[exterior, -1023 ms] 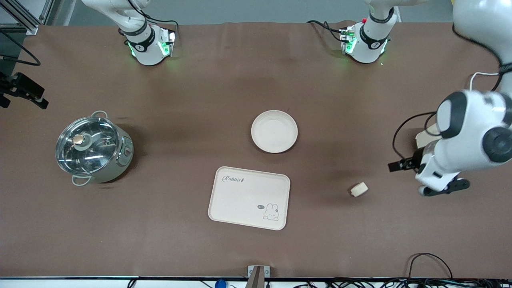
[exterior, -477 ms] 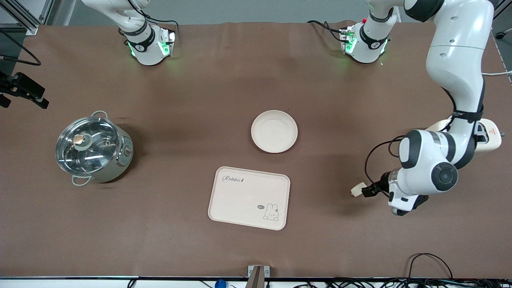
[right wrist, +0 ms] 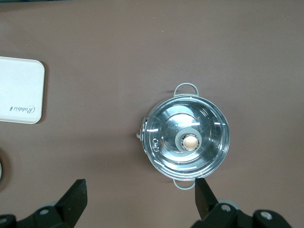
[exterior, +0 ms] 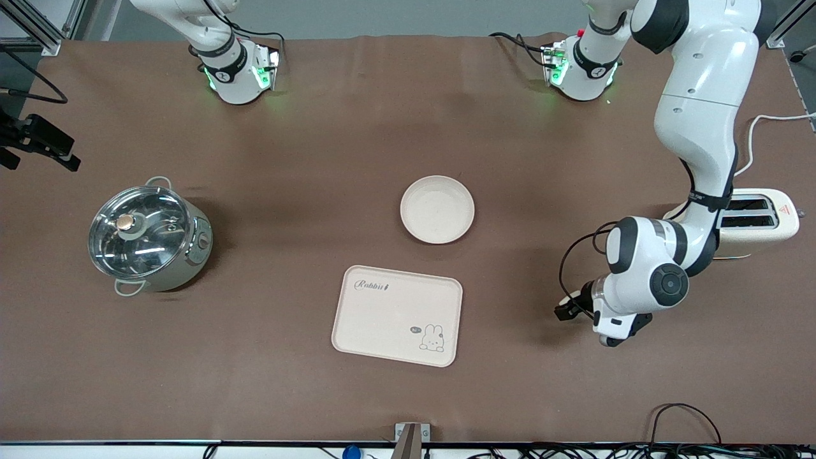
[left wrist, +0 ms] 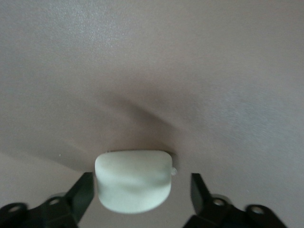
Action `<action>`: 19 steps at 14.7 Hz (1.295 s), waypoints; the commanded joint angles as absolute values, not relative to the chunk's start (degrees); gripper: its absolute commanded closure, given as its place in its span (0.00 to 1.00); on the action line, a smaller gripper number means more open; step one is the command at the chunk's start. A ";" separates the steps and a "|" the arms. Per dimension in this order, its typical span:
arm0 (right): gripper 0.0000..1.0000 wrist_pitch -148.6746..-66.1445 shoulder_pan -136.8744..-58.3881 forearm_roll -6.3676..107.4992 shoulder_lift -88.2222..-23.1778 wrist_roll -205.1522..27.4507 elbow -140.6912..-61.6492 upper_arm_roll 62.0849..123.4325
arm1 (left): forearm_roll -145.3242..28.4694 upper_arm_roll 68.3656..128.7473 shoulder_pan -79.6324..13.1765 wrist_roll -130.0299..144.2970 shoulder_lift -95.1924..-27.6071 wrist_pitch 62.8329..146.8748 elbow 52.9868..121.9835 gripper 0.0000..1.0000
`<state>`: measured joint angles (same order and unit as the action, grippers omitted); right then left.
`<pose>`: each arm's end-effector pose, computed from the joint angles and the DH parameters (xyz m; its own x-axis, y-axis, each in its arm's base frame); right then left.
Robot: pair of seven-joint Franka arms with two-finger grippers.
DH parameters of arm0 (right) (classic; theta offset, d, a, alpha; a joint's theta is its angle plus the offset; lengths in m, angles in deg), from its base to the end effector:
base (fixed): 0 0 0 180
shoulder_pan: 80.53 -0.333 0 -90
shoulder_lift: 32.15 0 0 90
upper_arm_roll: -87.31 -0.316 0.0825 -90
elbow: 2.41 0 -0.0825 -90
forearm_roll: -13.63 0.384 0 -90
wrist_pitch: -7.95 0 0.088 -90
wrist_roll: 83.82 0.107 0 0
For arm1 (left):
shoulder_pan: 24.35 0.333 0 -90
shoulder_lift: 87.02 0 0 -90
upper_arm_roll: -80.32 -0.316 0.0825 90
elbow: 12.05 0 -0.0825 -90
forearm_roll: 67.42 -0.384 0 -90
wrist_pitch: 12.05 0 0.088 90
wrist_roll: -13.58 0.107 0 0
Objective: Place bun in plate and plate on tray
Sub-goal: 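Carry the bun with the left gripper over the white plate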
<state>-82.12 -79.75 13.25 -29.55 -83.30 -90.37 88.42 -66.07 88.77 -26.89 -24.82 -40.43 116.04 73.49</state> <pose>0.5403 -0.0188 0.6663 0.9957 -0.0420 0.0822 -0.0425 -0.9991 0.0050 0.6975 -0.1193 0.1857 0.8545 0.5031 -0.1291 0.5128 -0.8566 0.0561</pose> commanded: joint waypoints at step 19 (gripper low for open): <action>0.00 -82.84 -79.57 13.28 -28.63 -82.41 -91.01 88.28 | -67.77 103.17 -45.69 -62.76 -47.65 108.98 76.45 0.96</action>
<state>-82.43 -79.74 13.28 -29.55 -83.28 -90.36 88.51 -66.85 103.40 -42.95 -56.93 -47.42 108.08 74.39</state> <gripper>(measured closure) 0.000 0.859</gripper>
